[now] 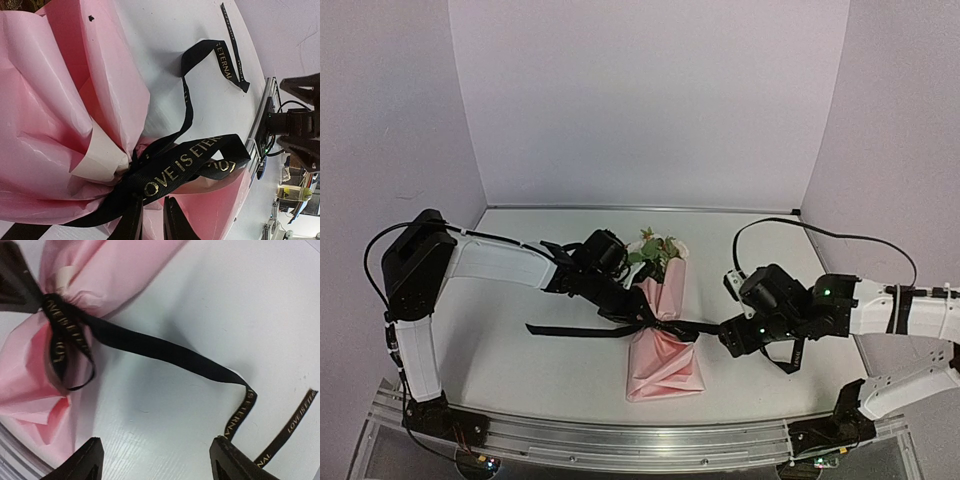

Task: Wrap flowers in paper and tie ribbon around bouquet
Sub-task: Cross the half-tied ribbon over the folded bouquet.

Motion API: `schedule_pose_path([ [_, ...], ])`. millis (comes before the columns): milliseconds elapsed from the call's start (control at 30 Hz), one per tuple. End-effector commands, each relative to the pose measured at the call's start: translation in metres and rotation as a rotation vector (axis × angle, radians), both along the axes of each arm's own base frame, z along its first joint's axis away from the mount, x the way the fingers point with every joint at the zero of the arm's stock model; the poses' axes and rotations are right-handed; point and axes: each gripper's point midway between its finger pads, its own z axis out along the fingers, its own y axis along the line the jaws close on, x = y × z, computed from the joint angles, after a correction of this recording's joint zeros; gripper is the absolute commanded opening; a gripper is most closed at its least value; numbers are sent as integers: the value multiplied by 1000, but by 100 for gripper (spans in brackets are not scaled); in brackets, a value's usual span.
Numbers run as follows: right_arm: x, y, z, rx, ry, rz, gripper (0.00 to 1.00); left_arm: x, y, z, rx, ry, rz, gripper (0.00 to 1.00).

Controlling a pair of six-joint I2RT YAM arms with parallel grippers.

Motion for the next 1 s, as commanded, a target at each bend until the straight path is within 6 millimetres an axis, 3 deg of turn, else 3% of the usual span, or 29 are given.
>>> schedule_pose_path([
  [0, 0, -82, -32, -168, 55, -257, 76, 3, -10, 28, -54, -58, -29, 16],
  [100, -2, -104, -50, -206, 103, -319, 77, 4, -10, 35, -64, -70, -26, 17],
  [200, 1, -110, -59, -245, 133, -332, 75, 7, -11, 41, -68, -84, -18, 20],
  [533, 9, -101, -96, -245, 258, -346, 54, 15, -14, 67, -106, -129, 7, 28],
  [600, 11, -100, -100, -247, 268, -350, 46, 18, -12, 74, -111, -147, 19, 29],
  [667, 13, -100, -102, -253, 276, -351, 31, 22, -9, 81, -116, -160, 34, 29],
  [733, 18, -98, -100, -251, 273, -347, 12, 27, -4, 87, -120, -171, 49, 30],
  [800, 26, -95, -89, -262, 261, -331, 0, 34, 2, 91, -121, -180, 64, 31],
  [867, 35, -88, -68, -273, 250, -289, 0, 41, 9, 94, -121, -190, 72, 31],
  [967, 52, -58, -26, -181, 231, -216, 0, 48, 17, 100, -131, -205, 73, 31],
])
